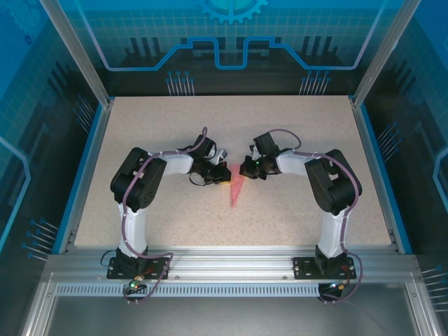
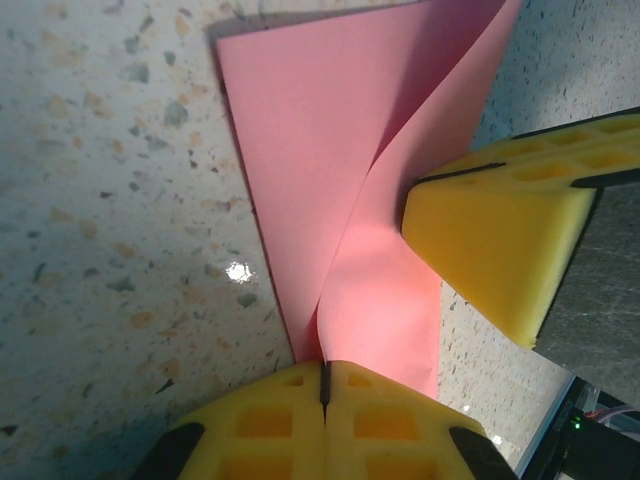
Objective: Fold a paper plane with a square sheet of paper (fold left side to right side)
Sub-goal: Fold the wing for the fifth time at the center of the table.
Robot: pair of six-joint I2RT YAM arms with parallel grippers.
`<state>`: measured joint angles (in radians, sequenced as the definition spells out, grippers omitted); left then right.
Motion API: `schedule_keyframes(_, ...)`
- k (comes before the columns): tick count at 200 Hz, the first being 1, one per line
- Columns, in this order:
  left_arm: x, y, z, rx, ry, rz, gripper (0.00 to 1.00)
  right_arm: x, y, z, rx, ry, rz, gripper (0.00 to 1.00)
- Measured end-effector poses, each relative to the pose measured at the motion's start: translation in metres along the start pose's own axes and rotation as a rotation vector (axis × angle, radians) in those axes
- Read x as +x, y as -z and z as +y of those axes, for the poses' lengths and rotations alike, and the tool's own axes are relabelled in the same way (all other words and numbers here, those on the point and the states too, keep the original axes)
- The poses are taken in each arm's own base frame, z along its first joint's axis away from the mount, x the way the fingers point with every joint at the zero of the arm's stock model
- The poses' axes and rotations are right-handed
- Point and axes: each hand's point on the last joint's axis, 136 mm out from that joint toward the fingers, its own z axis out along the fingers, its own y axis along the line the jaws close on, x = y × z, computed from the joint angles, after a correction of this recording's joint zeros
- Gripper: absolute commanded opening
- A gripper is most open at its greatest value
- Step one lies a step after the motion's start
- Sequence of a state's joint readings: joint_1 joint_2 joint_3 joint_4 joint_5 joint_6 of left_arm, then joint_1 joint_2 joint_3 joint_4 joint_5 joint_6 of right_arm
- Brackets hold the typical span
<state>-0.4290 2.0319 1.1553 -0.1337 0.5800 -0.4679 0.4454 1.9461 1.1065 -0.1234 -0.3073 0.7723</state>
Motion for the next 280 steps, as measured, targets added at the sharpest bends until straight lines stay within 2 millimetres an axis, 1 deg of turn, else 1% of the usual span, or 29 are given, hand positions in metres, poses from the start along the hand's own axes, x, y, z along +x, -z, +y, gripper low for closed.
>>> schedule_keyframes(22,0.000,0.000,0.000,0.000,0.000,0.000,0.00,0.000,-0.001,-0.001,0.004,-0.001,0.001,0.05)
schedule_keyframes(49,0.000,0.001,0.000,0.000,0.000,0.000,0.04,0.000,-0.001,-0.002,0.010,-0.003,0.000,0.05)
schedule_keyframes(76,-0.001,0.004,0.001,-0.031,0.002,-0.012,0.16,0.002,-0.002,-0.003,0.011,-0.005,0.004,0.04)
schedule_keyframes(103,0.002,0.017,0.002,-0.082,0.012,-0.021,0.30,0.003,-0.002,-0.003,0.008,-0.004,0.000,0.04)
schedule_keyframes(124,0.002,0.033,-0.008,-0.092,0.001,-0.043,0.32,0.003,-0.002,-0.003,0.005,-0.005,-0.003,0.04)
schedule_keyframes(149,0.001,0.053,-0.031,-0.055,-0.028,-0.074,0.29,0.003,-0.002,-0.003,0.003,-0.003,-0.005,0.04)
schedule_keyframes(170,0.009,0.063,-0.052,0.007,-0.037,-0.062,0.26,0.003,-0.002,-0.002,0.001,-0.003,-0.007,0.03)
schedule_keyframes(184,0.017,0.061,-0.063,0.047,-0.032,-0.030,0.26,0.003,-0.002,-0.002,0.001,-0.003,-0.007,0.02)
schedule_keyframes(211,0.043,0.048,-0.083,0.089,-0.024,0.057,0.25,0.003,-0.002,-0.002,0.001,-0.003,-0.007,0.02)
schedule_keyframes(226,0.054,0.040,-0.088,0.094,-0.029,0.092,0.24,0.003,-0.002,-0.002,0.001,-0.002,-0.007,0.02)
schedule_keyframes(240,0.059,0.032,-0.086,0.085,-0.018,0.116,0.23,0.003,-0.002,-0.002,0.001,-0.002,-0.007,0.02)
schedule_keyframes(260,0.063,0.020,-0.073,0.060,0.024,0.144,0.23,0.003,-0.002,-0.002,0.001,-0.002,-0.007,0.02)
schedule_keyframes(280,0.065,0.014,-0.065,0.045,0.044,0.162,0.23,0.003,-0.002,-0.002,0.001,-0.002,-0.007,0.02)
